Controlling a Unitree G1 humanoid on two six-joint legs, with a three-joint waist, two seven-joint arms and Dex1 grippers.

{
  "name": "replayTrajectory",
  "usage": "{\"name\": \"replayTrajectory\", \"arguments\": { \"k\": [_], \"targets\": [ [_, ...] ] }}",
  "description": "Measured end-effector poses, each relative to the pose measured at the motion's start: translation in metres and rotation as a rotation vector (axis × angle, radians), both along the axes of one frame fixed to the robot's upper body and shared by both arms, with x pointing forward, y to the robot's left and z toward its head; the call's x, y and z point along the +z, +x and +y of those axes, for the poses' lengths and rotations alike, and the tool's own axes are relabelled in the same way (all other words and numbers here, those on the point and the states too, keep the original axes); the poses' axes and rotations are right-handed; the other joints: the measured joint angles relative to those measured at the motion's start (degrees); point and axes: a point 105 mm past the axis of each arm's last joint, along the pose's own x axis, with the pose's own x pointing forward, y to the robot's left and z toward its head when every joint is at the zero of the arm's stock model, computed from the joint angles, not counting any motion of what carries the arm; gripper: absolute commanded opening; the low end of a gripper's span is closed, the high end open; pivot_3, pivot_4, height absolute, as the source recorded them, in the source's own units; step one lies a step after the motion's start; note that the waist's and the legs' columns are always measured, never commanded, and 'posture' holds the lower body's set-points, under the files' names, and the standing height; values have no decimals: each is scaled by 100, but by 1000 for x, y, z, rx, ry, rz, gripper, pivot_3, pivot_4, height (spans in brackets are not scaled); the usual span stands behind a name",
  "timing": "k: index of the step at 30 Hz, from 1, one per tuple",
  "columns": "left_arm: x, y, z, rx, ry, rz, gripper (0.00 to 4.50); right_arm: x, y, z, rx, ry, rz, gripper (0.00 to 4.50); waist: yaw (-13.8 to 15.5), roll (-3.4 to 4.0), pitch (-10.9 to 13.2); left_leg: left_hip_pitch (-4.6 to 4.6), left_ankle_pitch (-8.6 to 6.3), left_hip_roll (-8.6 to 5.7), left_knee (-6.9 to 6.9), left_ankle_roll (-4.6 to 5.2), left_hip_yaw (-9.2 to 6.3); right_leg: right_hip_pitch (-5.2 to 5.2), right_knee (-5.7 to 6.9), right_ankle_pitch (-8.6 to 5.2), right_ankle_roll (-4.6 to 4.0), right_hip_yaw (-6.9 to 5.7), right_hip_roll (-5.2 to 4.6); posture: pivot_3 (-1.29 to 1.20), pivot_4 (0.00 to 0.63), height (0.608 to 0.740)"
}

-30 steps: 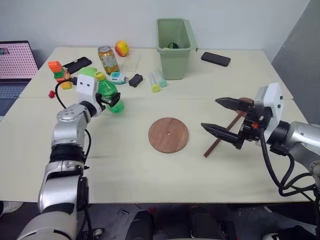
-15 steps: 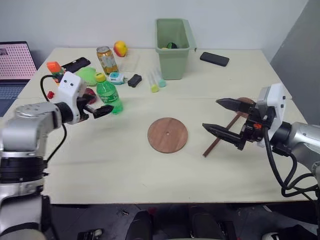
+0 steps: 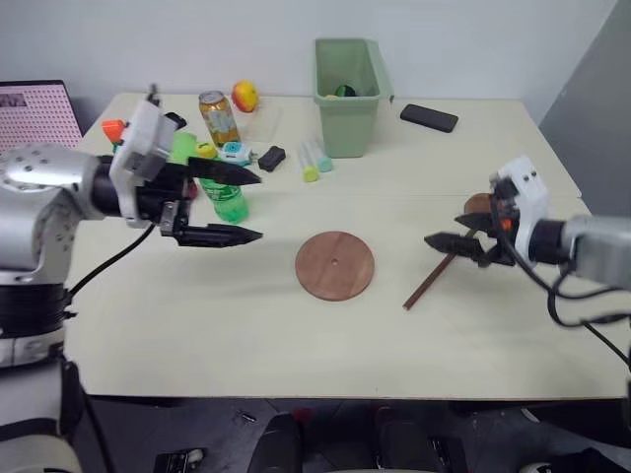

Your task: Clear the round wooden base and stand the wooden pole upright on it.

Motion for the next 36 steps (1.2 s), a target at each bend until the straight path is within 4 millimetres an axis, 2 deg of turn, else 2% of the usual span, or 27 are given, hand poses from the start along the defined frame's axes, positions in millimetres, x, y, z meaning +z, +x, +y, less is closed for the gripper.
{"name": "replayTrajectory", "arguments": {
  "k": [1, 4, 6, 11, 15, 18, 23, 33, 36],
  "targets": [
    [-8, 3, -4, -26, 7, 26, 4436, -3, 7, -9, -65, -1, 52, 4500, -17, 0, 0, -6, -1, 5, -1, 1, -3, -4, -5, 0, 0, -4, 3, 0, 150, 740],
    [-16, 5, -23, -111, 9, 34, 4436, -20, 25, -39, -272, -3, 216, 4500, -23, -2, 1, -22, -1, 3, -1, 2, 4, -16, -12, -1, 0, -1, -3, 0, 150, 740],
    [-16, 7, -27, -129, 4, 24, 4436, -30, 32, -46, -350, 16, 294, 4500, -41, -2, 1, -22, -1, 2, -2, 2, 10, -16, -13, -1, 0, 4, -3, 0, 150, 740],
    [-17, 8, -39, -178, -7, 9, 4436, -55, 52, -42, -515, 44, 470, 4500, -190, -2, 1, -10, -3, 3, -2, 7, 15, -16, 6, 0, 0, 15, 1, 0, 150, 740],
    [-19, 8, -41, -187, -4, 15, 4436, -68, 59, -34, -576, 50, 537, 4500, -207, 1, 2, -7, -1, 3, -6, 4, 15, -17, 7, -1, 1, 17, 3, 0, 150, 740],
    [-20, 8, -41, -188, -4, 17, 4500, -65, 64, -29, -589, 59, 539, 3997, -205, 1, 2, -8, 0, 3, -7, 2, 13, -17, 6, -1, 1, 14, 3, 0, 150, 740],
    [-21, 6, -42, -191, 1, 20, 4500, -64, 71, -12, -568, 68, 539, 2792, -210, 2, 1, -6, -1, 3, -8, 3, 11, -17, 7, -1, 1, 12, 3, 0, 150, 740],
    [-24, 6, -43, -186, 5, 33, 4500, -64, 70, -16, -605, 74, 534, 329, -207, 3, 2, -7, -1, 1, -7, 3, 11, -16, 6, -1, 1, 12, 2, 0, 150, 740],
    [-25, 6, -44, -183, 9, 32, 4500, -65, 70, -16, -619, 86, 520, 224, -209, 4, 1, -6, -1, 2, -8, 3, 10, -16, 7, -1, 1, 11, 2, 0, 150, 740]
  ]
}}
